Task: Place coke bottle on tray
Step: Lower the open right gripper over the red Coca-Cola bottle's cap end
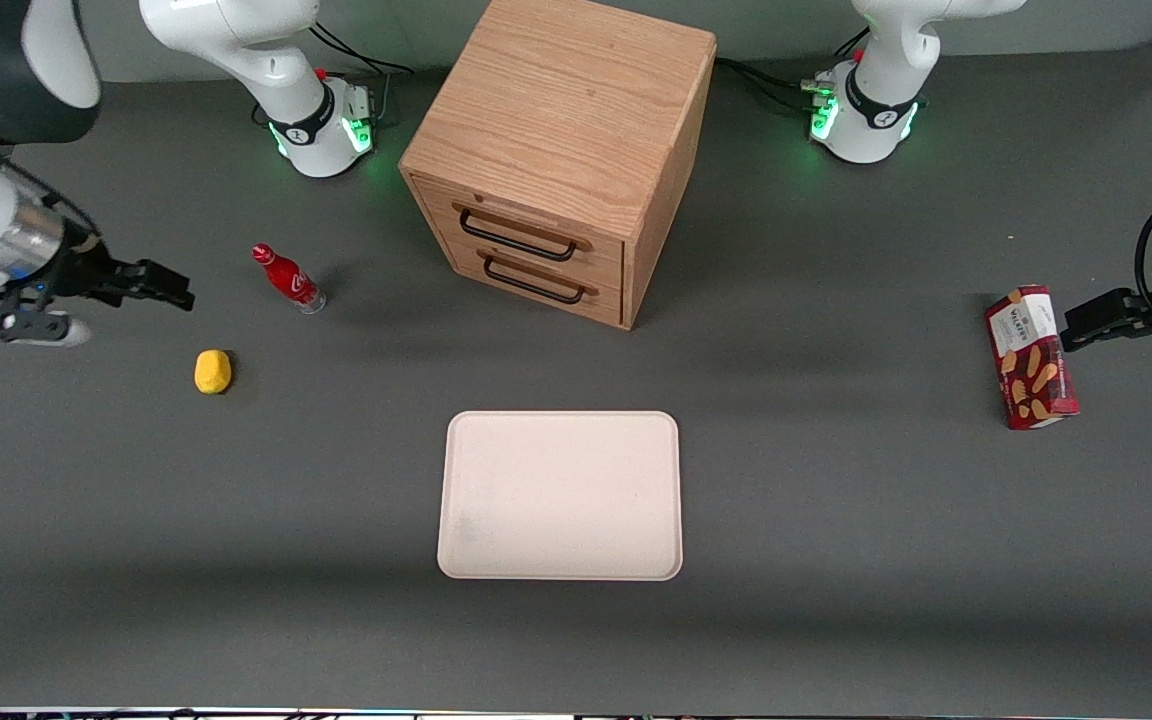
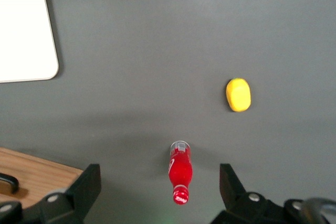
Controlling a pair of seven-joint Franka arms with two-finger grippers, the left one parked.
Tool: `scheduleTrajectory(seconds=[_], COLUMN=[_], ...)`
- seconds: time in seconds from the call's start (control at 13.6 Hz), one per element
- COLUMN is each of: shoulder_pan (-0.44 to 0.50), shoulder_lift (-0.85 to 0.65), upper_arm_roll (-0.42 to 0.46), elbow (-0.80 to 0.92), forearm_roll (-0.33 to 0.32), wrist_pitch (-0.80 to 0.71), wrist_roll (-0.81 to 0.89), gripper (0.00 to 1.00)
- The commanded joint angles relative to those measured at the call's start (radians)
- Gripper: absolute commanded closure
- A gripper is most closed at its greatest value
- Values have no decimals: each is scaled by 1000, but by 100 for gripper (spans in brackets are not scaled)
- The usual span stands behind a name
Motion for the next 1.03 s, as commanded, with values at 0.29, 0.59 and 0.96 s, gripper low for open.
scheduleTrajectory(seconds=[0.29,0.59,0.96], shoulder_pan=[8,8,8], shoulder_lift=[-221,-232,-233], upper_arm_roll=[9,46,44], elbow=[-534,-631,-679], forearm_roll=[-12,-28,-90], wrist_pitch=[326,393,411], wrist_roll=[-44,-44,-42], gripper=[0,0,0])
